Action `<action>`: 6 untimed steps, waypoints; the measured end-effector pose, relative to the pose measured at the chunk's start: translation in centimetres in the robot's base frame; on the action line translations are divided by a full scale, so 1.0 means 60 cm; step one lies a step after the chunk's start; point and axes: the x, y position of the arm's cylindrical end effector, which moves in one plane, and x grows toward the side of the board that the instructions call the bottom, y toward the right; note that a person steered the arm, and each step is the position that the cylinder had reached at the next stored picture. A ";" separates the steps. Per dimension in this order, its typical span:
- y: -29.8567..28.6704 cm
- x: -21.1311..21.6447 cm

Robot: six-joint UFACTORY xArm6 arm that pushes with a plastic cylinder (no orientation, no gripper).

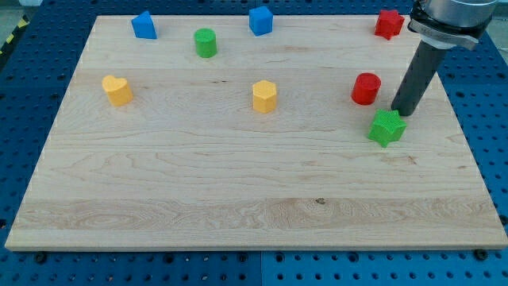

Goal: Move the red circle right to the hexagon

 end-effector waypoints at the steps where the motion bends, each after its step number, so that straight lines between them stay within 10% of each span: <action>1: 0.000 -0.028; 6: -0.115 -0.035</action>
